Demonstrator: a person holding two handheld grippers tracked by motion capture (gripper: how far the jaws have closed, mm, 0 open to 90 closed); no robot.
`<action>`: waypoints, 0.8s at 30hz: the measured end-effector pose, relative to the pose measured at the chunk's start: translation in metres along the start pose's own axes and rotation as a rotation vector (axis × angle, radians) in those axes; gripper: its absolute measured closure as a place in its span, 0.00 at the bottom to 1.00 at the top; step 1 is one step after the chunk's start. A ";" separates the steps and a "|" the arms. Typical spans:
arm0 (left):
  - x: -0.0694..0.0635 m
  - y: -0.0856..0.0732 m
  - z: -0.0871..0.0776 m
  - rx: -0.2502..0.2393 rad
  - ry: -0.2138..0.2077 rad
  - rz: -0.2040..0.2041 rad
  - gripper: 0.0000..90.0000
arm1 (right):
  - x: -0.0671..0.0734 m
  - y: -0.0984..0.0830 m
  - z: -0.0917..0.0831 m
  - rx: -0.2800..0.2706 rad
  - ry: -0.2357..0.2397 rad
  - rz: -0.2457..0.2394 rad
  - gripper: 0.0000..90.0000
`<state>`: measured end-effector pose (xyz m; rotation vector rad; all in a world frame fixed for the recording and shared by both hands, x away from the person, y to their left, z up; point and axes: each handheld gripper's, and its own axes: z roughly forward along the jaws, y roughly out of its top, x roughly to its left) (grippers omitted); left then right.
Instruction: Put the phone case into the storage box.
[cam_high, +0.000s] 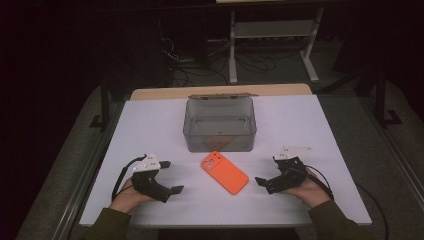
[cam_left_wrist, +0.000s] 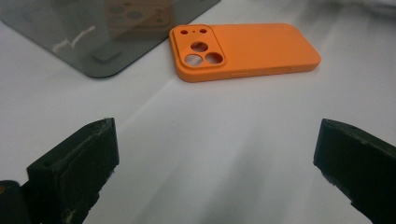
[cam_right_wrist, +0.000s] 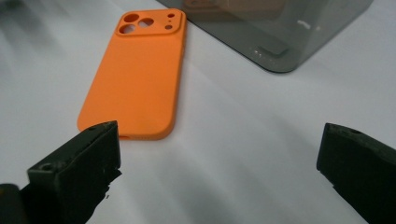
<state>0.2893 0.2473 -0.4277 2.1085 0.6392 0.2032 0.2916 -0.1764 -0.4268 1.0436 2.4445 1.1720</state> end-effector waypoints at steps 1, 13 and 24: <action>0.000 0.001 0.001 -0.005 0.001 0.003 0.00 | 0.001 0.000 -0.001 0.002 -0.007 -0.001 0.00; -0.001 -0.001 0.000 0.004 0.005 0.006 0.00 | 0.003 0.011 -0.002 -0.019 -0.017 -0.019 0.00; -0.001 -0.001 0.001 0.006 0.002 0.002 0.00 | 0.003 0.017 0.001 -0.006 0.001 -0.009 0.00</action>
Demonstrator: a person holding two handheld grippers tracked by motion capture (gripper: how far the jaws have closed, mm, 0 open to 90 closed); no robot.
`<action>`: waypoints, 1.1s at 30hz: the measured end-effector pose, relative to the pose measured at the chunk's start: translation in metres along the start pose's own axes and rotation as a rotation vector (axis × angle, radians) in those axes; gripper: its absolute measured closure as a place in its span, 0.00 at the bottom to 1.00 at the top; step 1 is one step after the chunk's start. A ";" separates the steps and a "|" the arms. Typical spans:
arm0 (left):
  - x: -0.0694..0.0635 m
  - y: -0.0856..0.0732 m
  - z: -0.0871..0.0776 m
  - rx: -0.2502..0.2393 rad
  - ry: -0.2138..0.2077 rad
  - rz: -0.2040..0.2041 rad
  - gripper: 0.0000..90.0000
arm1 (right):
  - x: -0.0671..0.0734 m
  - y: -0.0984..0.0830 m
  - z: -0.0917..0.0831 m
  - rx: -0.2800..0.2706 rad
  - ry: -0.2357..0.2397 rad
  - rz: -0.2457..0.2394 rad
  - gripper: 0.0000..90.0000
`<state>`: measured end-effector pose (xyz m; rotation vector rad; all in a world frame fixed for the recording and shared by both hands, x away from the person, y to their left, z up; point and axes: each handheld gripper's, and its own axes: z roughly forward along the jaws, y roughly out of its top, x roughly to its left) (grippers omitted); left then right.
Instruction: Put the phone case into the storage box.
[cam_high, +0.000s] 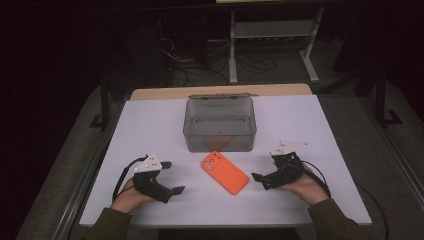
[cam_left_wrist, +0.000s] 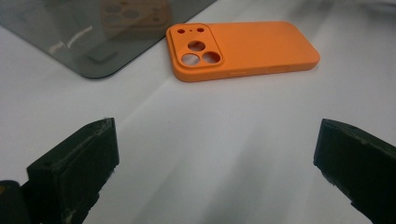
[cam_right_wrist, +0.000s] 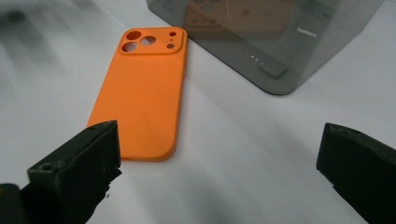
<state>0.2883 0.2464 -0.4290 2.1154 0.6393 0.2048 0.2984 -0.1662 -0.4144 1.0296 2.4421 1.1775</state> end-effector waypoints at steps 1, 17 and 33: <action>0.000 0.000 0.000 -0.001 0.000 0.000 0.00 | 0.000 0.001 0.001 0.004 -0.001 -0.002 0.00; 0.001 0.000 -0.002 -0.006 0.012 -0.013 0.00 | 0.001 0.011 0.002 -0.020 0.030 -0.009 0.00; 0.001 0.000 -0.001 -0.008 0.007 -0.011 0.00 | 0.009 0.031 0.014 -0.021 0.043 -0.033 0.00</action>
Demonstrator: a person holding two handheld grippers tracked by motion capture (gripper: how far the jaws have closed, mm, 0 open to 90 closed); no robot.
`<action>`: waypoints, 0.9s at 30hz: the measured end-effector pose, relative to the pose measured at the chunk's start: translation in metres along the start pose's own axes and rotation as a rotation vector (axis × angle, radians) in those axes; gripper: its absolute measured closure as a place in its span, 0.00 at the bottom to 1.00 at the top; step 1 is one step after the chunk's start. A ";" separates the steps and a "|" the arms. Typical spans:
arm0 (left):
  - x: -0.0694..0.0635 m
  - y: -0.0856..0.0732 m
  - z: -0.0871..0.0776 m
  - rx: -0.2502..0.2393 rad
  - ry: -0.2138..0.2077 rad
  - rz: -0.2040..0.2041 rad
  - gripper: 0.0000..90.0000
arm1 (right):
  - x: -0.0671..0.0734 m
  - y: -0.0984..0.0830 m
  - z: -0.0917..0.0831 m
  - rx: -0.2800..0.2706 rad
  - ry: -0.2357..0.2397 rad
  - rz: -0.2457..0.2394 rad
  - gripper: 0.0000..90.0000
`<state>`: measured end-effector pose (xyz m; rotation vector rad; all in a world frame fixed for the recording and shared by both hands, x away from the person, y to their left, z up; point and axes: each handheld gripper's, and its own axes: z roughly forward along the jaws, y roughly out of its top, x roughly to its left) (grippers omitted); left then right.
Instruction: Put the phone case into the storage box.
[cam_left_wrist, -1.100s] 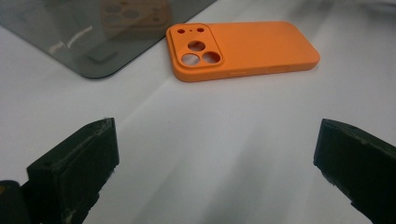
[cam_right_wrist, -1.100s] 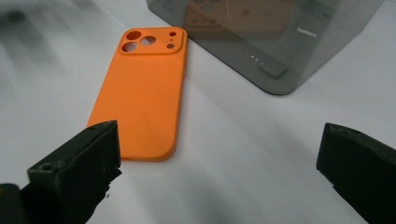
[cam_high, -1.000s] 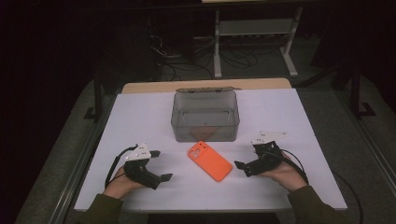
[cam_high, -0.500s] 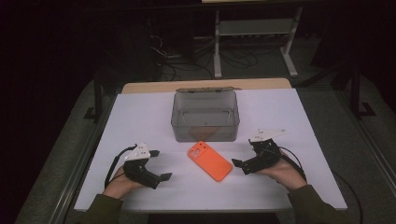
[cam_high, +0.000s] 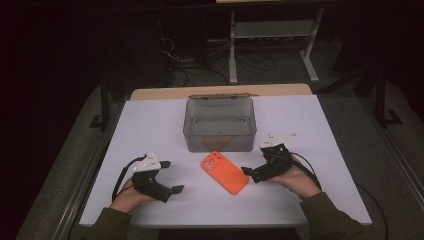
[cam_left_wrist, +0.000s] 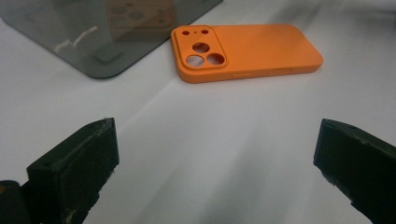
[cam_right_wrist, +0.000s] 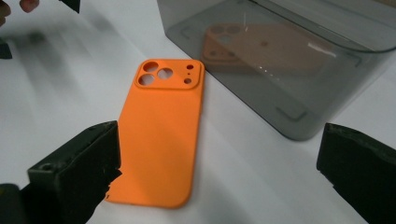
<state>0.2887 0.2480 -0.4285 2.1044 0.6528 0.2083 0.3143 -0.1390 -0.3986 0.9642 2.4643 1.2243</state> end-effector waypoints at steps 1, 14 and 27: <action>0.000 0.000 0.000 0.000 0.000 0.000 0.00 | 0.001 0.001 0.001 -0.001 0.003 -0.001 0.00; 0.001 0.000 -0.001 -0.005 0.003 -0.002 0.00 | 0.009 0.015 0.012 0.008 0.018 -0.019 0.00; 0.000 0.000 -0.001 -0.008 0.000 -0.001 0.00 | 0.015 0.026 0.025 0.023 0.037 -0.026 0.00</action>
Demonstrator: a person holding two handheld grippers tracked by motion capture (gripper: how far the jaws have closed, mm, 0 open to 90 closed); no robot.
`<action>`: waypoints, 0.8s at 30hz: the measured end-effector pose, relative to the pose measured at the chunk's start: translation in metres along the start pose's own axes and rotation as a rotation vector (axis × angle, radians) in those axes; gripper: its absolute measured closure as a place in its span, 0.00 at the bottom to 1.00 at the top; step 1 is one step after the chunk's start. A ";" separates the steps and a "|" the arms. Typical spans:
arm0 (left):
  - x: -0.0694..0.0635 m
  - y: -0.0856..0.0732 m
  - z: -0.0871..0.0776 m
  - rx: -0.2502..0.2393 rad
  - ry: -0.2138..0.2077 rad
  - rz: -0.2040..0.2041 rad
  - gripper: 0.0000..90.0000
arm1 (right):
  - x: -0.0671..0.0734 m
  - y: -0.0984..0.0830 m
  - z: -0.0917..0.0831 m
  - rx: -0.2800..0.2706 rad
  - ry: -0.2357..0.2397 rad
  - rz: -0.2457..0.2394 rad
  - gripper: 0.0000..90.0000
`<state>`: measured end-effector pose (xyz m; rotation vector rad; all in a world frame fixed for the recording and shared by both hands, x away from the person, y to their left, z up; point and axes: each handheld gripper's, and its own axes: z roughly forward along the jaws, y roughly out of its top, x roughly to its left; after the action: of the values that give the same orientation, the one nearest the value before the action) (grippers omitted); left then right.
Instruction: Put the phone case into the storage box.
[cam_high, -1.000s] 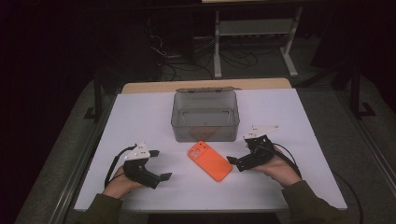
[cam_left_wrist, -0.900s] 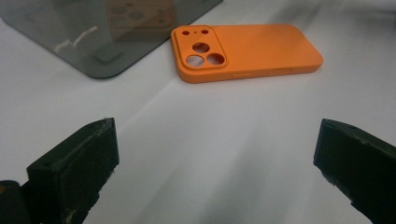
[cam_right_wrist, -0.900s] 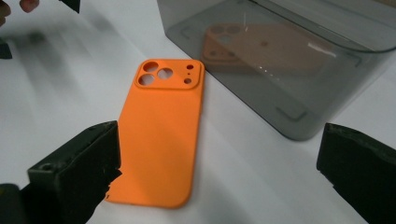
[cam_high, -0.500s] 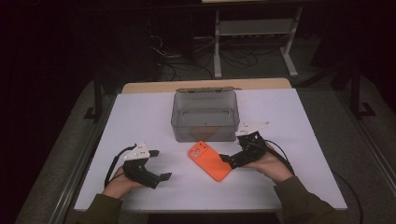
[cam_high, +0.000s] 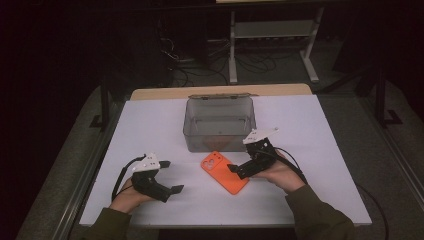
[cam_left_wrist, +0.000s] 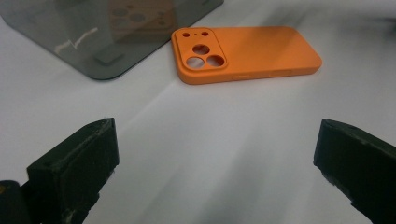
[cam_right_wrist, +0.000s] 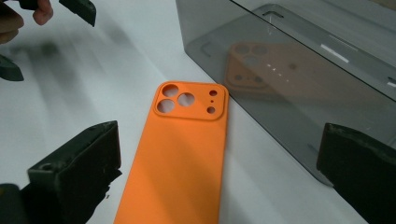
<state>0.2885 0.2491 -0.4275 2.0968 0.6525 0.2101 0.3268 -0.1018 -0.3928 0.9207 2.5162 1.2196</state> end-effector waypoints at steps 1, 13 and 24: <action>0.000 0.000 0.000 -0.001 -0.001 0.000 0.00 | 0.000 0.001 0.001 0.001 0.001 -0.006 0.00; 0.000 0.000 0.000 -0.002 -0.001 0.001 0.00 | 0.008 0.009 0.014 0.028 0.010 -0.012 0.00; -0.001 0.000 0.000 0.003 -0.001 0.007 0.00 | 0.012 0.007 0.019 0.068 0.014 -0.025 0.00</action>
<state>0.2882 0.2486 -0.4275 2.1024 0.6456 0.2118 0.3292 -0.0788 -0.3985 0.8955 2.5875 1.1436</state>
